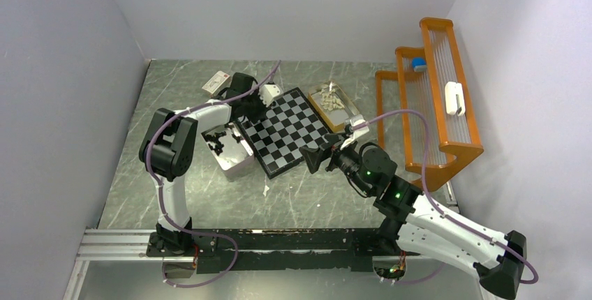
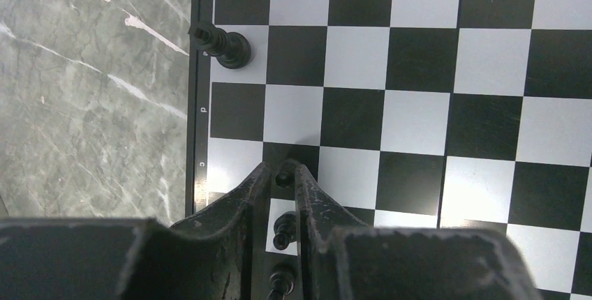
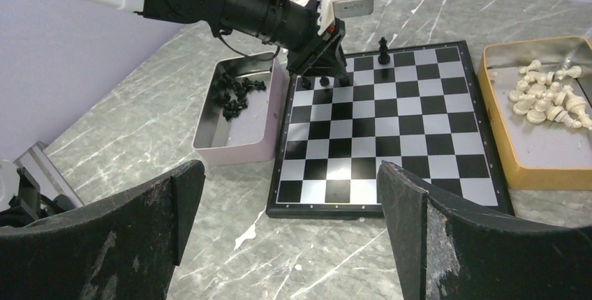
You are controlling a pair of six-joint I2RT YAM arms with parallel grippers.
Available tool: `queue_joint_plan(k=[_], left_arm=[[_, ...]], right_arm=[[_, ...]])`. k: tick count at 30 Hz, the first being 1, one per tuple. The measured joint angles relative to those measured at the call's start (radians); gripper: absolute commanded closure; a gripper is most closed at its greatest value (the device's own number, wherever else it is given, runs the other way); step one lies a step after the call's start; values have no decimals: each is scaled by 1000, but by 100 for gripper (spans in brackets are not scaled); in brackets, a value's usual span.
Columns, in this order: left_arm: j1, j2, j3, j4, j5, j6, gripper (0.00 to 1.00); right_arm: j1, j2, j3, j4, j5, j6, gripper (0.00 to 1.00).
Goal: Set up the chess pieces on the board
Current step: Place the chess piece on the chessboard, then pick up the chess piece from the storage box.
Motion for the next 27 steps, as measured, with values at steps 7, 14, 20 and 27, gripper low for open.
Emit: queue_joint_plan(k=[7,14,20,27], left_arm=[[0,0,26,-17,0,1,69],[0,-38,32,-26,1,-10,66],[0,-140,32,-45,-5,-57,66],[0,-301,-37,-76,-95,-102,69]], right_arm=[[0,8,0,6,-1,0,0],[0,8,0,8,-1,1,0],[0,5,0,10,-9,8,0],[0,-15,0,14,-12,11,0]])
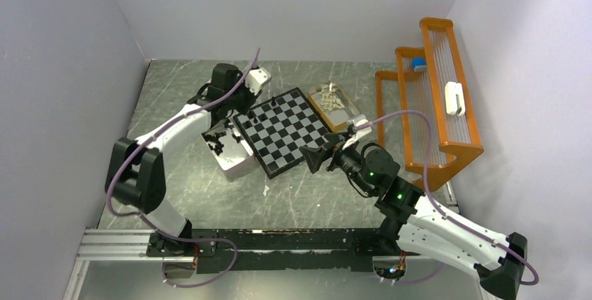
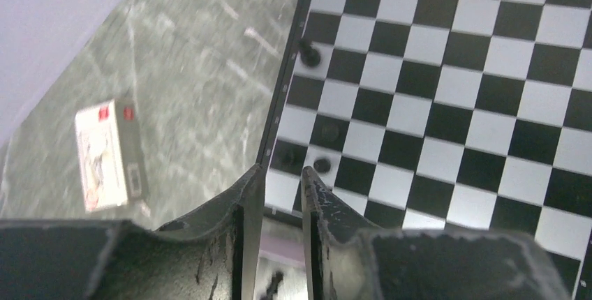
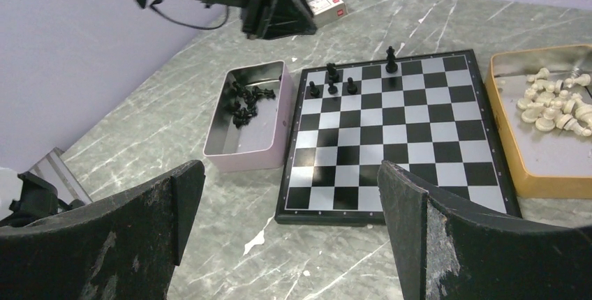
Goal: Set up the chess pieces on the board
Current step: Pick up the chess piece from the storage box.
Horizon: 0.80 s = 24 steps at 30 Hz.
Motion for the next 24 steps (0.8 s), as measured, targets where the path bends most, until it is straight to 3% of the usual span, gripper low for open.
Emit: queue_joint_plan(k=[4,8,12,17,19,24], left_arm=[[0,-130,-111,1,-122,-66,64],[17,-186,-126,-32,-227,-178,64],[78,-195,-129,-86,-221,-332,67],[155,-261,-248,-91,-222,-514,62],[156,-298,-309,-93,-252,-594,66],[158,-317,-328,-114,-315,-734,88]], right_arm=[[0,-1,-2,1,0,0,0],[0,-1,-9,7,-4,1,0],[0,0,-13,10,-8,1,0],[0,6,-13,21,-11,1,0],[0,10,-13,23,-14,1,0],[0,11,-13,23,-16,2,0]])
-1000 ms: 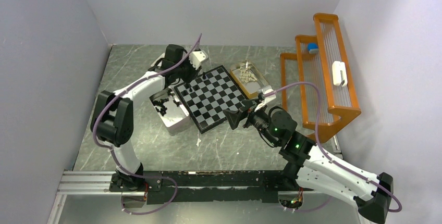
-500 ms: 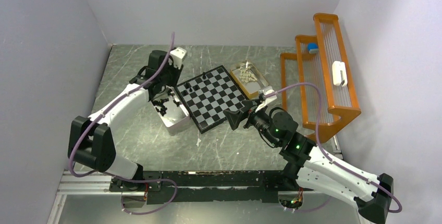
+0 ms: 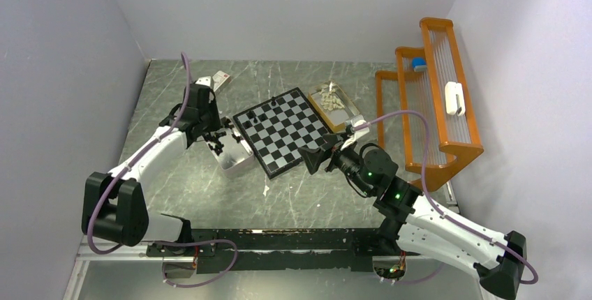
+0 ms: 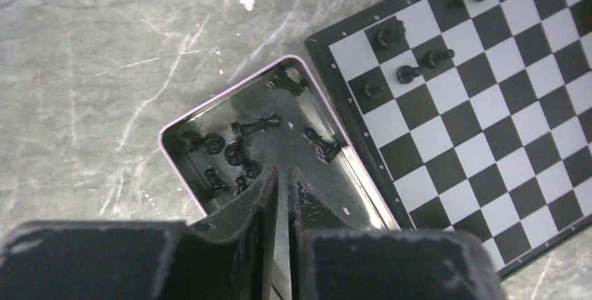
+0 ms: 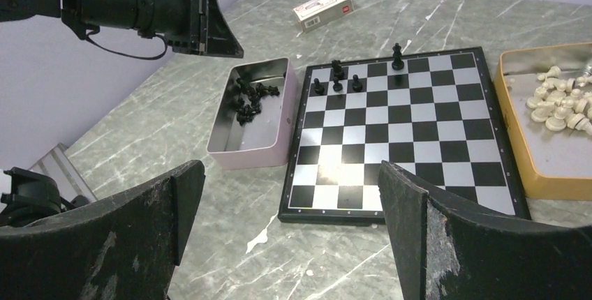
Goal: Set up the chess pieces on the board
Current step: Pick up the chess piece from the storage box.
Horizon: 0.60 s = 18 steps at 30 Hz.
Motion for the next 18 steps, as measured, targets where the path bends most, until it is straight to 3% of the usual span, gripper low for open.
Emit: queue_joint_plan(k=[2,9,18], left_arm=[[2,12,31,-46,-34,-40,88],[18,103,155,-138,-58,-71,65],[19,206,166,-182,-111,-27,73]], right_arm=[[0,0,0,0,0,4,0],[0,17,0,8,-8,11,0],[0,18,0,15,-7,12,0]])
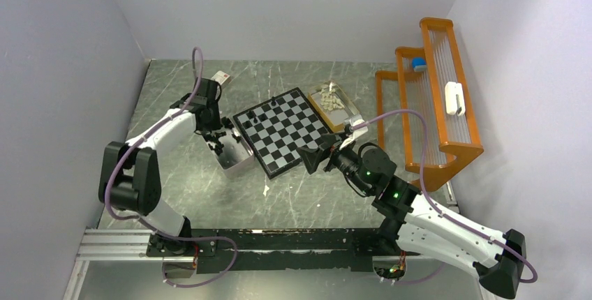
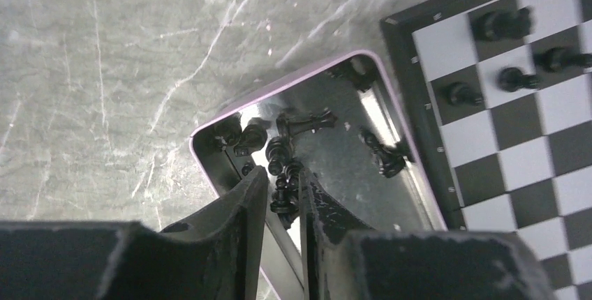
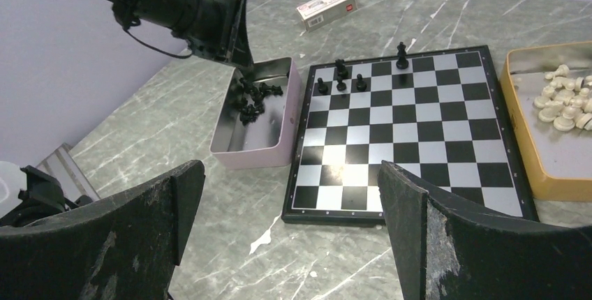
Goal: Set up the chess pieces on the board
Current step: Pick up the chess piece from the storage box.
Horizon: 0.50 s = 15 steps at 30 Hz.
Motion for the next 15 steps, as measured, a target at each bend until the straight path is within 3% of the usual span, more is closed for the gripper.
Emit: queue_joint_plan(k=[15], left_arm=[[0,91,-1,-19,-47,11,71]], right_arm=[[0,-13,-8,2,1,0,0]])
